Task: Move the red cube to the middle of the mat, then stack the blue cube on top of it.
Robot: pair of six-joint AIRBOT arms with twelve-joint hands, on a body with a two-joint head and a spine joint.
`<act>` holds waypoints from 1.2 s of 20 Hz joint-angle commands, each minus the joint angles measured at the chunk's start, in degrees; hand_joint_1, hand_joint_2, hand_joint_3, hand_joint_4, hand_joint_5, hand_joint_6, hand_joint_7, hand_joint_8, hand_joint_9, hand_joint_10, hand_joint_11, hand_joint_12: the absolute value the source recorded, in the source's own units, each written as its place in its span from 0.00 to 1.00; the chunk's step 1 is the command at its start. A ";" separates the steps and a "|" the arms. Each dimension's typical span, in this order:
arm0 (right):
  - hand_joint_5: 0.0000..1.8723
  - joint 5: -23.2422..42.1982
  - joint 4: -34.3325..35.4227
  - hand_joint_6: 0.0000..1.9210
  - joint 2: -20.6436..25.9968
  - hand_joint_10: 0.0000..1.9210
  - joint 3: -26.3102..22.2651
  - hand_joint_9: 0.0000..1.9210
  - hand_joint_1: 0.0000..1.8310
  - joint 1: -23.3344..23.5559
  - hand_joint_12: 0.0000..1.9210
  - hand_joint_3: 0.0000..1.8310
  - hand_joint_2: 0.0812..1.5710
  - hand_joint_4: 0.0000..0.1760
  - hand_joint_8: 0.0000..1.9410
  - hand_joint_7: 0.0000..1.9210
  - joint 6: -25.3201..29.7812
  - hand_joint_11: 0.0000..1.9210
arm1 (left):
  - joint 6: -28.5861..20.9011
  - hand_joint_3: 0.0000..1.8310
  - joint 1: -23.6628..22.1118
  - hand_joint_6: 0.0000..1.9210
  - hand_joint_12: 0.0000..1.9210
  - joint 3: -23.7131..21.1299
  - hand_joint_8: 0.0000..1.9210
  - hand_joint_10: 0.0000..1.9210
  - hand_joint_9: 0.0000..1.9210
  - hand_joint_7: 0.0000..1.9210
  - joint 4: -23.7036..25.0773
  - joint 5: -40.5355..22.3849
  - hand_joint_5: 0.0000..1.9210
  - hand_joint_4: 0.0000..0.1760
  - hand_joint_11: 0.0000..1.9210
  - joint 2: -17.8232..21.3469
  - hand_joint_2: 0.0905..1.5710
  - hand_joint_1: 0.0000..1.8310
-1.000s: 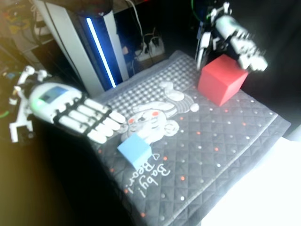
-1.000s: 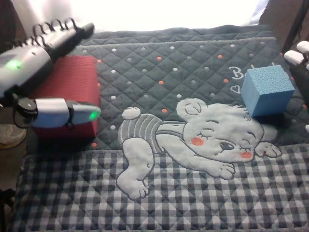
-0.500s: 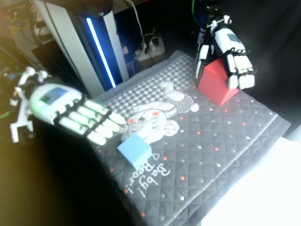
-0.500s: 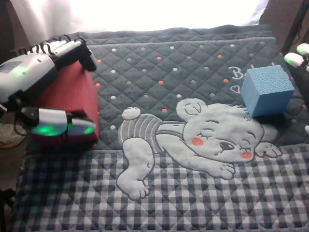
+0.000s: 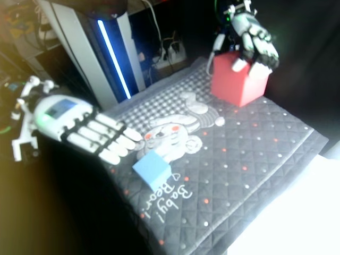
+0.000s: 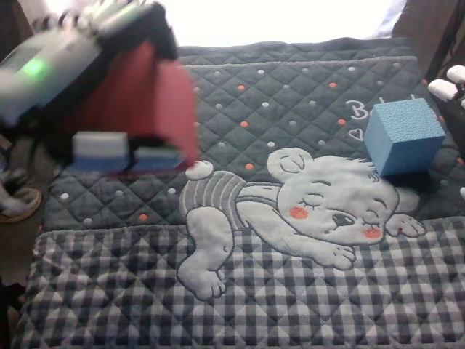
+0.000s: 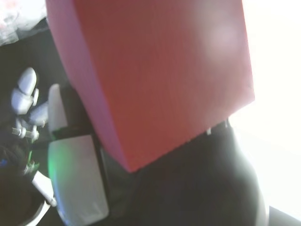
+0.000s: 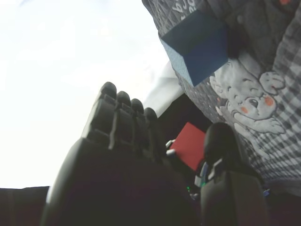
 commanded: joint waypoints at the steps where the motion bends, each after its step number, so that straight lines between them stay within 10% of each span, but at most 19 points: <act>1: 0.00 7.12 -0.30 0.00 0.14 0.00 0.40 0.00 0.27 0.27 0.00 0.00 0.85 0.00 0.00 0.00 0.13 0.00 | -1.48 0.01 -0.96 0.86 1.00 0.74 0.84 0.97 0.07 0.02 0.40 -4.45 0.02 0.68 0.18 -1.33 0.68 0.72; 5: 0.00 7.12 -0.29 0.00 0.13 0.00 0.40 0.00 0.26 0.27 0.00 0.00 0.85 0.00 0.00 0.00 0.19 0.00 | -4.04 0.00 -2.92 0.92 1.00 3.94 0.89 0.98 0.06 0.02 1.57 1.88 0.02 0.73 0.16 -5.88 0.65 0.61; 6: 0.00 7.12 -0.29 0.00 0.13 0.00 0.41 0.00 0.26 0.27 0.00 0.00 0.85 0.00 0.00 0.00 0.24 0.00 | -4.04 0.00 -3.28 0.86 1.00 4.75 0.85 0.94 0.10 0.07 1.69 4.32 0.07 0.29 0.17 -6.91 0.63 0.62; 9: 0.00 7.12 -0.27 0.00 0.13 0.00 0.42 0.00 0.23 0.27 0.00 0.00 0.85 0.00 0.00 0.00 0.31 0.00 | -4.24 0.00 -3.78 0.69 0.97 6.38 0.67 0.77 0.09 0.10 1.93 8.56 0.10 0.15 0.06 -8.92 0.62 0.59; 10: 0.00 7.12 -0.19 0.00 0.13 0.00 0.42 0.00 0.23 0.27 0.00 0.00 0.85 0.00 0.00 0.00 0.34 0.00 | -4.24 0.00 -3.90 0.51 0.81 6.63 0.45 0.57 0.02 0.06 2.20 9.55 0.05 0.27 0.01 -9.30 0.63 0.53; 11: 0.00 7.12 -0.11 0.00 0.13 0.00 0.42 0.00 0.21 0.27 0.00 0.00 0.85 0.00 0.00 0.00 0.34 0.00 | -4.24 0.00 -3.97 0.17 0.60 6.69 0.09 0.17 0.00 0.01 2.42 10.09 0.00 0.77 0.00 -9.45 0.61 0.44; 12: 0.00 7.12 0.00 0.00 0.13 0.00 0.42 0.00 0.21 0.27 0.00 0.00 0.85 0.00 0.00 0.00 0.34 0.00 | -4.26 0.00 -4.06 0.17 0.60 6.67 0.09 0.17 0.00 0.01 2.64 10.37 0.00 0.77 0.00 -9.50 0.61 0.44; 14: 0.00 7.12 0.09 0.00 0.13 0.00 0.44 0.00 0.22 0.26 0.00 0.00 0.85 0.00 0.00 0.00 0.34 0.00 | -4.26 0.00 -4.11 0.01 0.07 6.63 0.00 0.01 0.00 0.00 2.80 10.24 0.00 0.99 0.00 -9.51 0.56 0.36; 15: 0.00 7.12 0.14 0.00 0.13 0.00 0.43 0.00 0.22 0.23 0.00 0.00 0.85 0.00 0.00 0.00 0.42 0.00 | -4.35 0.00 -3.98 0.00 0.00 6.46 0.00 0.00 0.00 0.00 2.80 9.59 0.00 1.00 0.00 -9.45 0.55 0.32; 18: 0.00 7.12 0.13 0.00 0.13 0.00 0.74 0.00 0.25 0.22 0.00 0.00 0.83 0.00 0.00 0.00 2.01 0.00 | -5.66 0.00 -2.73 0.00 0.00 5.61 0.00 0.00 0.00 0.00 2.79 6.25 0.00 1.00 0.00 -8.29 0.53 0.27; 20: 0.00 6.79 -0.07 0.00 0.14 0.00 1.74 0.00 0.34 0.22 0.00 0.00 0.78 0.31 0.00 0.00 5.74 0.00 | -5.99 0.00 -0.56 0.00 0.00 4.35 0.00 0.00 0.00 0.00 1.27 1.86 0.00 1.00 0.00 -6.55 0.53 0.26; 22: 0.00 5.27 -0.74 0.00 0.06 0.00 3.36 0.00 0.37 1.14 0.00 0.00 0.75 0.28 0.00 0.00 9.26 0.00 | -5.12 0.00 2.10 0.00 0.00 2.76 0.00 0.00 0.00 0.00 -1.23 -2.44 0.00 1.00 0.00 -4.55 0.52 0.26; 23: 0.00 3.64 -1.18 0.00 -0.05 0.02 4.39 0.04 0.42 2.27 0.12 0.00 0.73 0.00 0.00 0.00 10.95 0.00 | -3.76 0.00 3.94 0.00 0.00 1.27 0.00 0.00 0.00 0.00 -3.20 -5.69 0.00 1.00 0.00 -2.82 0.55 0.29; 24: 0.00 1.33 -1.87 0.00 -0.22 0.03 5.23 0.05 0.43 4.33 0.17 0.00 0.73 0.00 0.00 0.00 11.53 0.00 | -1.99 0.00 5.35 0.00 0.00 -0.28 0.00 0.00 0.00 0.00 -5.00 -8.49 0.00 1.00 0.00 -1.20 0.56 0.31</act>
